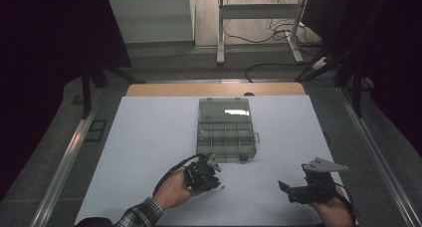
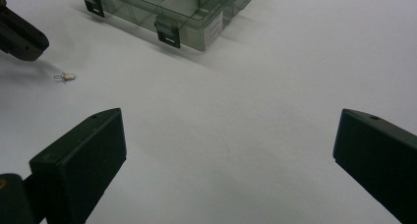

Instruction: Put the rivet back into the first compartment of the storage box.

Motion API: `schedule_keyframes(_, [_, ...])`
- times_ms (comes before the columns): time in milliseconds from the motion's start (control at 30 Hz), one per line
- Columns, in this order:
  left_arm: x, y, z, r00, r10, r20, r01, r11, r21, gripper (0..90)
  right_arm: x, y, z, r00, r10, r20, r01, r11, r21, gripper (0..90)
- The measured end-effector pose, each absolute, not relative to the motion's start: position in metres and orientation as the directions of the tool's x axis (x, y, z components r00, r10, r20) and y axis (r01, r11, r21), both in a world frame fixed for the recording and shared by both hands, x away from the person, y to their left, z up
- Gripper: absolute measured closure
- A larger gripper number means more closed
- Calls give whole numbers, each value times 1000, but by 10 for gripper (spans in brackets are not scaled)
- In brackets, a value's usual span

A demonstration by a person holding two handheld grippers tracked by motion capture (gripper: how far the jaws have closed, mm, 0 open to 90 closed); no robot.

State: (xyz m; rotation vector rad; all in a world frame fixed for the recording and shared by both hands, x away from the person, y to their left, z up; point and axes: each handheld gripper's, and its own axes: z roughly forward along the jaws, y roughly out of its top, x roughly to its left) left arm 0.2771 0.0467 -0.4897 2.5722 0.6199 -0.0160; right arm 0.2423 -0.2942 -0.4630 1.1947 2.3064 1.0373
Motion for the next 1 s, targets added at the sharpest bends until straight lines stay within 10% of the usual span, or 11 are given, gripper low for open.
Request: schedule_keyframes(1000, [315,84,-452,827,533,-177,542,-673,504,821,243,-294,-463,-588,809,30,558,378,739,0])
